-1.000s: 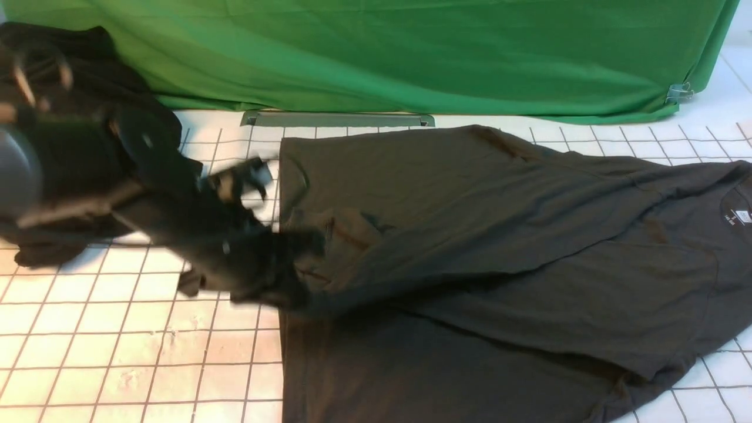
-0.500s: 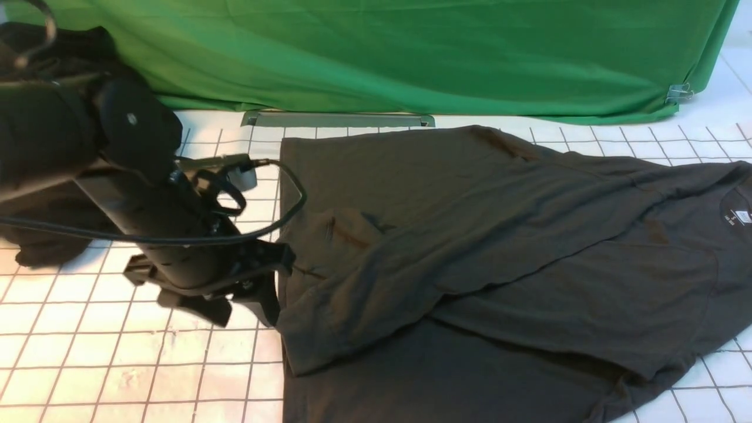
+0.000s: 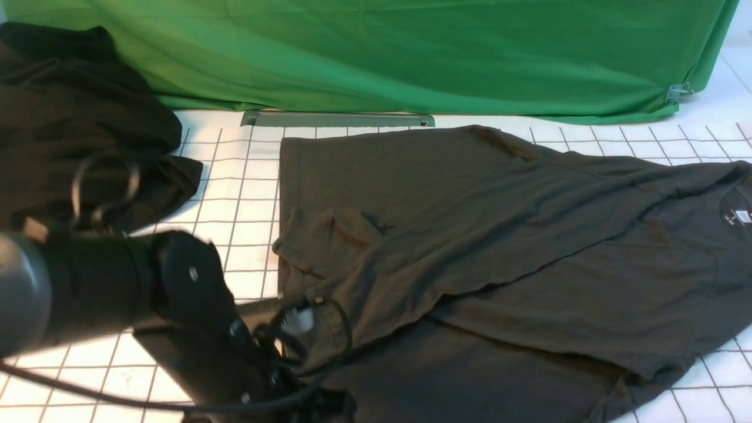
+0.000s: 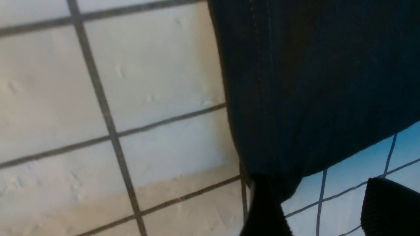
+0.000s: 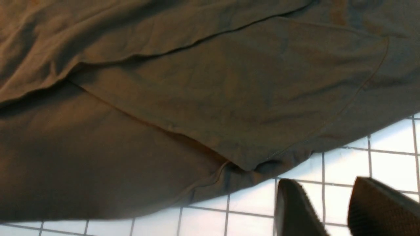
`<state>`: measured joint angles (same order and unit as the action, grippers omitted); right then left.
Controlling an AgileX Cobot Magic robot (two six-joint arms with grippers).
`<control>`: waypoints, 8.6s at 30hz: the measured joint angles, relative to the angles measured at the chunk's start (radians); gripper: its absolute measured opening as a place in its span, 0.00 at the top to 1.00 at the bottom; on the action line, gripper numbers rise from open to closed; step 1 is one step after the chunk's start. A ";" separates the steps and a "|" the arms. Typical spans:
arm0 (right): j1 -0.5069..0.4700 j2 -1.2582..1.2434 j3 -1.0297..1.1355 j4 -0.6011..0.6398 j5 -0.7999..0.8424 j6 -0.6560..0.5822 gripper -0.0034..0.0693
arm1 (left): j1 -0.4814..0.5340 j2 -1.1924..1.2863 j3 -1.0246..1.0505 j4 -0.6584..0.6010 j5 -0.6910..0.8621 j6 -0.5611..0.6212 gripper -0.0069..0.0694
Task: Fold a long-sleeved shirt over a white checkered tablecloth.
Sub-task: 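Grasp the near edge of the shirt at its hem and shoulder corners, then fold the black garment in half by bringing its near edge over to the far edge, then pull the folded dark garment lengthwise by its ends to straighten it flat on the table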
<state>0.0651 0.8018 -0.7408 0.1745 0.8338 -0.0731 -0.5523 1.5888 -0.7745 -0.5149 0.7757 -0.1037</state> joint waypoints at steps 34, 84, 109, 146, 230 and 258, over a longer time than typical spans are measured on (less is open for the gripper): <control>0.000 0.000 0.000 0.000 0.005 0.000 0.62 | -0.005 0.042 -0.027 -0.087 -0.041 0.104 0.78; 0.792 0.836 -0.078 -0.619 0.002 0.393 0.24 | 0.327 -0.330 0.064 0.218 0.157 0.104 0.88; 0.792 0.921 -0.144 -0.608 -0.007 0.410 0.25 | 0.327 -0.330 0.064 0.218 0.156 0.104 0.88; 0.766 0.635 -0.109 -0.259 0.145 0.214 0.92 | 0.327 -0.443 0.018 0.163 0.420 0.184 0.88; -0.087 1.033 -0.902 -0.284 0.373 -0.002 0.92 | 0.525 0.621 -1.315 0.105 0.436 0.212 0.91; -0.387 1.137 -0.570 0.034 0.048 -0.133 0.45 | 0.525 0.621 -1.315 0.027 0.436 0.234 0.91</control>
<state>-0.3222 1.9388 -1.3107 0.2084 0.8816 -0.2060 -0.0272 2.2101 -2.0895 -0.4880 1.2117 0.1308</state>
